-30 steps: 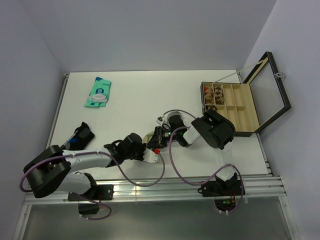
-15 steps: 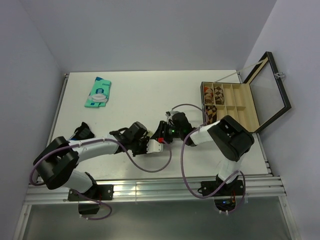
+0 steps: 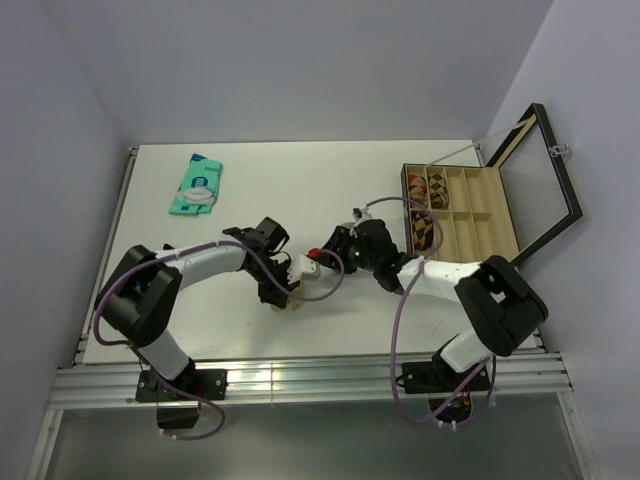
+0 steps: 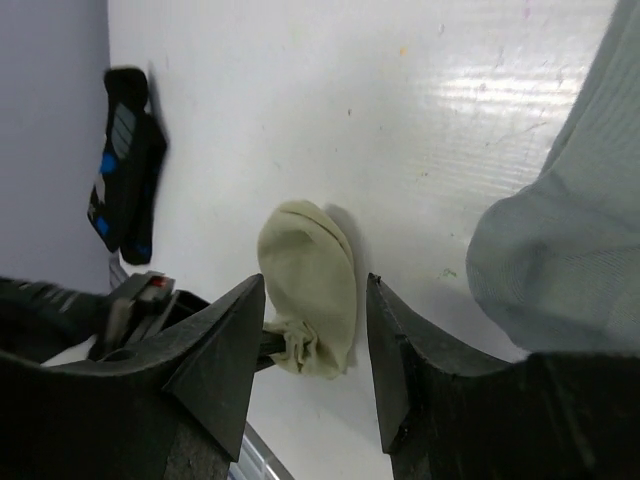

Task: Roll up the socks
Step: Roll the sock at the center of the board.

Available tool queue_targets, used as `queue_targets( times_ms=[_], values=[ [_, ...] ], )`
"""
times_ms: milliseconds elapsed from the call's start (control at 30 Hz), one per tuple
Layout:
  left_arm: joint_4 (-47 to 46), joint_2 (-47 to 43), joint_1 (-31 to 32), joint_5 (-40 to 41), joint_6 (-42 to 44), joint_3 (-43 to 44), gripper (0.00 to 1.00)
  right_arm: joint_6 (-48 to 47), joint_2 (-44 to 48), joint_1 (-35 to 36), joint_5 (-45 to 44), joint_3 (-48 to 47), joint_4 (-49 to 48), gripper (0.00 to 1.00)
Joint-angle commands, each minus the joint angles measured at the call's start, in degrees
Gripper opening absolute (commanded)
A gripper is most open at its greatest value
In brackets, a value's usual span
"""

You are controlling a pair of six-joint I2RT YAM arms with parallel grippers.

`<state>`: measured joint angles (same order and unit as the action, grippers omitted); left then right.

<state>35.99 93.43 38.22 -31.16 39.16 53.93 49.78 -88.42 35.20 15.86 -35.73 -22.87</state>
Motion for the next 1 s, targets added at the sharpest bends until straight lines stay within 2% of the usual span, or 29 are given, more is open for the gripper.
queue_targets(
  times_ms=[0, 300, 500, 700, 800, 967],
  values=[
    [7.1, 3.1, -2.8, -6.3, -0.6, 4.7, 0.00, 0.6, 5.4, -0.4, -7.1, 2.4, 2.8, 0.53],
    [17.4, 13.1, -7.1, -11.6, -0.7, 14.3, 0.00, -2.1, 21.7, 0.7, -13.7, 12.5, 4.3, 0.52],
    [25.5, 20.8, -9.6, -15.1, -1.0, 22.0, 0.01, -10.5, 26.4, 11.1, -23.8, 13.4, 6.3, 0.52],
    [35.0, 28.2, -11.6, -17.4, -1.2, 29.3, 0.01, -21.0, 26.3, 21.9, -28.4, 15.2, -1.1, 0.54],
    [38.4, 32.3, -11.8, -17.4, -1.4, 31.3, 0.01, -27.4, 23.7, 25.4, -28.1, 14.1, -3.9, 0.53],
    [39.7, 34.1, -12.0, -15.4, -2.1, 31.8, 0.02, -34.4, 14.8, 28.8, -24.9, 9.1, -6.6, 0.52]
  ],
)
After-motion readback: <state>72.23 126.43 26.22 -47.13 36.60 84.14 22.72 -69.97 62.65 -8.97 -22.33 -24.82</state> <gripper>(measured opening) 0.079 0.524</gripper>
